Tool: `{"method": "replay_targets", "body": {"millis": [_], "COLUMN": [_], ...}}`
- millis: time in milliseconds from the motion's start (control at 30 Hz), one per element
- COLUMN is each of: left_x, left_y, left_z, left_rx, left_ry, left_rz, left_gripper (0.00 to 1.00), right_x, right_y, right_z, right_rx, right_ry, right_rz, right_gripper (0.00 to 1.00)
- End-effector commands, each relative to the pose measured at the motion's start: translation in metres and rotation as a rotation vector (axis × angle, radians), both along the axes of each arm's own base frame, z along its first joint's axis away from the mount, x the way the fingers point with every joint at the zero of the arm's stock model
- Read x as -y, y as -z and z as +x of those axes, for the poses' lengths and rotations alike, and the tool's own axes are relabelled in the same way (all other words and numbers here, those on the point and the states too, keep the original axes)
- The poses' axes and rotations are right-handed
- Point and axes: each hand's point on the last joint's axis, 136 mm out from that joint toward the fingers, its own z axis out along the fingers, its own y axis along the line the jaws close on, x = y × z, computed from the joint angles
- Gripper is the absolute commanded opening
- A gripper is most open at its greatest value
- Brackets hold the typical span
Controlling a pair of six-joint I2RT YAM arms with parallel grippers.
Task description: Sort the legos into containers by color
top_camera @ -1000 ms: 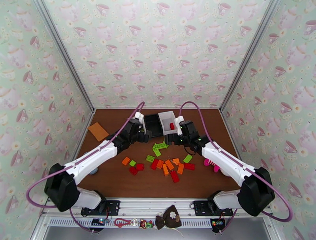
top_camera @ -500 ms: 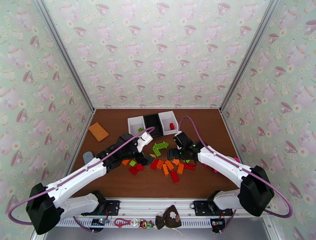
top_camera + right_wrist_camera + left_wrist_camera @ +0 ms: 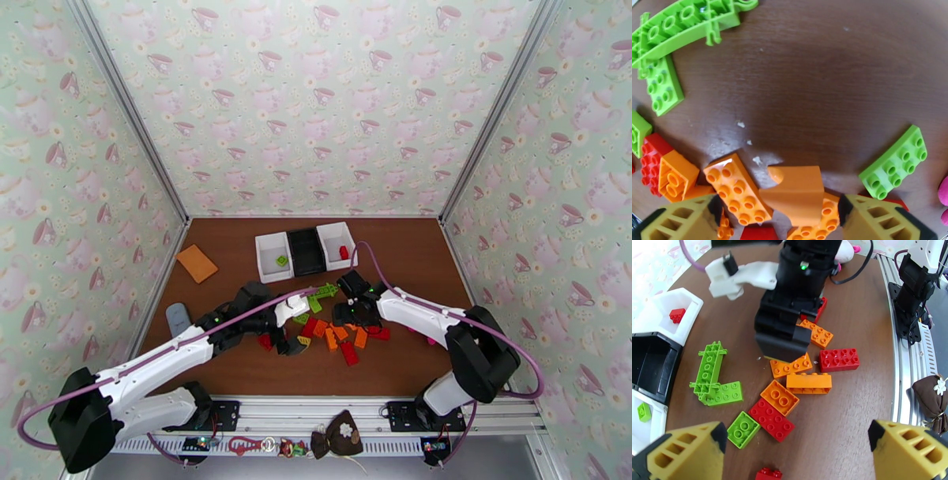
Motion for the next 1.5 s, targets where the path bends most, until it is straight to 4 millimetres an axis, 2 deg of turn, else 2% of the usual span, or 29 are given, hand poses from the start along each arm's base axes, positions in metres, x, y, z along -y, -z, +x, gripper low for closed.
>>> {"method": "replay_targets", "body": {"millis": [0,233,433,633,767,1000,1100,1267,1467], "left_x": [0.008,0.009,0.007,0.007,0.005,-0.006,-0.013,-0.024,-0.03], "left_y": [-0.014,-0.016,-0.013,-0.013,-0.013,-0.016,-0.018,-0.018,-0.019], "left_z": [-0.003,0.0,-0.001,0.002,0.007,0.017,0.022,0.032,0.033], "left_rx": [0.046,0.061,0.054,0.06,0.054,0.067,0.067,0.067,0.062], "left_ry": [0.044,0.044,0.031,0.008,-0.034,-0.132,-0.18,-0.255,-0.266], "left_rz": [-0.063,-0.063,-0.056,-0.056,-0.064,-0.068,-0.078,-0.076,-0.062], "left_gripper": [1.0,1.0,1.0,1.0,1.0,1.0,1.0,1.0,1.0], "right_x": [-0.003,-0.001,0.0,0.001,-0.004,-0.035,-0.054,-0.081,-0.116], "right_y": [0.005,0.013,0.011,-0.012,-0.037,-0.095,-0.108,-0.119,-0.11], "right_z": [0.001,0.003,0.006,0.011,0.017,0.06,0.082,0.122,0.171], "right_rx": [-0.001,-0.004,0.018,0.075,0.125,0.309,0.374,0.454,0.487], "right_ry": [0.001,0.005,-0.012,-0.027,-0.053,-0.11,-0.131,-0.155,-0.187], "right_rz": [0.001,-0.02,-0.028,-0.018,0.006,0.087,0.125,0.132,0.148], "right_gripper": [0.75,0.59,0.48,0.45,0.45,0.44,0.44,0.44,0.44]}}
